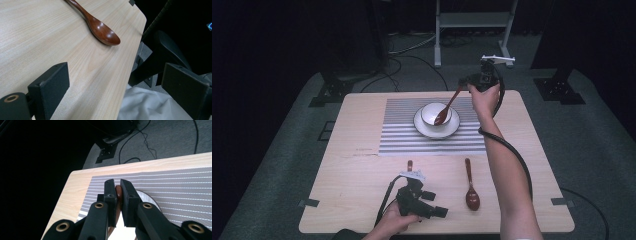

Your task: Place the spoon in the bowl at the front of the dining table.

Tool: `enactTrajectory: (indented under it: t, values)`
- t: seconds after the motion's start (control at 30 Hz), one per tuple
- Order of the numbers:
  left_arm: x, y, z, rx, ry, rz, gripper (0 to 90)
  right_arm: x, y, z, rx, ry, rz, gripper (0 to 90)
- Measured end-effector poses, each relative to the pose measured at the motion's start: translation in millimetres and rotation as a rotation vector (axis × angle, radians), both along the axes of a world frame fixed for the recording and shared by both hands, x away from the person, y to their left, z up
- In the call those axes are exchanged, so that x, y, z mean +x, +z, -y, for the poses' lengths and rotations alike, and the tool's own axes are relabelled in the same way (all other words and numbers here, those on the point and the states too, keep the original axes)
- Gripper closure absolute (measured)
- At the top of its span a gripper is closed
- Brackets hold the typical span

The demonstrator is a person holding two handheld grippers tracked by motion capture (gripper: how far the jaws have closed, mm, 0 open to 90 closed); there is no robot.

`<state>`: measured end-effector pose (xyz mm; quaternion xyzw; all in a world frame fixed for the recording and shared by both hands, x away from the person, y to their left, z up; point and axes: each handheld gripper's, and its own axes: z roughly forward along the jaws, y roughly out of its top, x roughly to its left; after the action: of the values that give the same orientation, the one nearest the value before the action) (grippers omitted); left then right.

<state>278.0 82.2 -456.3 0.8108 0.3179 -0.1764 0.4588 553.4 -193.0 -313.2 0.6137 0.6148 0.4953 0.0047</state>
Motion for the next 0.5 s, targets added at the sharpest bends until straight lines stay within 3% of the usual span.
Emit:
enactTrajectory:
  t: [0.5]
  values:
    - [-0.7,0.2,0.2,0.002,-0.004,0.003,6.7,-0.1,-8.1,3.5,0.015,-0.049,0.018,83.3]
